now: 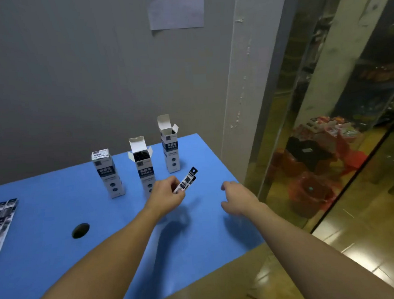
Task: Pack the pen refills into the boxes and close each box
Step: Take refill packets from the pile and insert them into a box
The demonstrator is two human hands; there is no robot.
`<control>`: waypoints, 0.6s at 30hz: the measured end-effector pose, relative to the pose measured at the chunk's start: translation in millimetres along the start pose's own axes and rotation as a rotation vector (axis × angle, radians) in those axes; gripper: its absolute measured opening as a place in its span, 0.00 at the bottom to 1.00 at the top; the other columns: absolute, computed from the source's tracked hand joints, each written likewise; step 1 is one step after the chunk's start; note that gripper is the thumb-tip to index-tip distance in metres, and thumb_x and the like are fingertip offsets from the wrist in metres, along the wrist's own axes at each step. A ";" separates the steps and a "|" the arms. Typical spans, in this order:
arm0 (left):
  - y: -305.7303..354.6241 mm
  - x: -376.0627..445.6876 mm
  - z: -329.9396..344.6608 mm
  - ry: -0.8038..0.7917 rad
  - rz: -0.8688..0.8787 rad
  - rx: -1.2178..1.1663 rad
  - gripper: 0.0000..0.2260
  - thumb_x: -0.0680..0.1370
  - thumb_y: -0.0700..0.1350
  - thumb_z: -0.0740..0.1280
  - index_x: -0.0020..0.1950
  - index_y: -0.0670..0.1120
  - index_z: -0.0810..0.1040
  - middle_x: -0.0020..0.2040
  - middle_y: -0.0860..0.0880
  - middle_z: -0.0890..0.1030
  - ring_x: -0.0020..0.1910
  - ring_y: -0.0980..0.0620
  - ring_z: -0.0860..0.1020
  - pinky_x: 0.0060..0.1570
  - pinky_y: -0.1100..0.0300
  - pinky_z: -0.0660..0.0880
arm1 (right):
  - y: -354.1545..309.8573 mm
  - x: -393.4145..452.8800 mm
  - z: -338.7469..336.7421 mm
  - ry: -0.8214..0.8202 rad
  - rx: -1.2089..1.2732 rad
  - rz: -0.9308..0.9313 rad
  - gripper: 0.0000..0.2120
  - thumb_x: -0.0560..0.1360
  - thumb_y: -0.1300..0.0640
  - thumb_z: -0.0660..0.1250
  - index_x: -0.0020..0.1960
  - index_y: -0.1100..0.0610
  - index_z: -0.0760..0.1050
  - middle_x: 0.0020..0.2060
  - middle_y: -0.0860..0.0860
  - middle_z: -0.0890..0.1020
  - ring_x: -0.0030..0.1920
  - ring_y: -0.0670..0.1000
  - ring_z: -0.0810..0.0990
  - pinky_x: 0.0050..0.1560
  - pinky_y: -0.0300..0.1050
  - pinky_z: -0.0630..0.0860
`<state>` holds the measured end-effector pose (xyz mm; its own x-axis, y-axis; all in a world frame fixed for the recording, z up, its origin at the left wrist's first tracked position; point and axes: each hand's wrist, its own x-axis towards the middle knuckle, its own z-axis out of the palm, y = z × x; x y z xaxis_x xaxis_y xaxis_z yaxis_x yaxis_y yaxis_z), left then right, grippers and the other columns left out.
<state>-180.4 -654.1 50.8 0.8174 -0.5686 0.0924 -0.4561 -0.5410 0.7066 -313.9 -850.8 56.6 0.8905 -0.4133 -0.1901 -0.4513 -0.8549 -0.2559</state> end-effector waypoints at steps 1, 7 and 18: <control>1.1 0.9 -0.9 0.020 -0.009 -0.010 0.04 0.73 0.42 0.68 0.39 0.46 0.75 0.33 0.50 0.77 0.32 0.52 0.72 0.31 0.59 0.67 | -3.5 9.7 -1.2 -0.013 0.004 -0.032 0.23 0.76 0.54 0.64 0.69 0.57 0.67 0.63 0.54 0.73 0.62 0.57 0.74 0.60 0.52 0.75; -20.1 -10.1 -11.9 0.215 -0.125 -0.088 0.05 0.72 0.41 0.68 0.38 0.48 0.74 0.32 0.50 0.76 0.31 0.53 0.69 0.32 0.58 0.67 | -33.4 68.5 5.6 -0.078 0.041 -0.243 0.26 0.76 0.52 0.67 0.71 0.57 0.67 0.66 0.55 0.73 0.66 0.55 0.73 0.64 0.51 0.73; -39.1 -30.3 -32.8 0.770 -0.303 -0.309 0.02 0.75 0.41 0.68 0.43 0.47 0.78 0.37 0.46 0.81 0.36 0.49 0.78 0.40 0.50 0.76 | -113.0 134.8 33.2 -0.142 0.397 -0.591 0.38 0.72 0.46 0.74 0.75 0.57 0.61 0.68 0.53 0.71 0.66 0.54 0.74 0.62 0.49 0.72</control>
<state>-175.8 -595.4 43.4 0.9487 0.2075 0.2384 -0.1570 -0.3454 0.9252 -144.8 -799.5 28.4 0.9882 0.1503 -0.0278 0.0926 -0.7332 -0.6736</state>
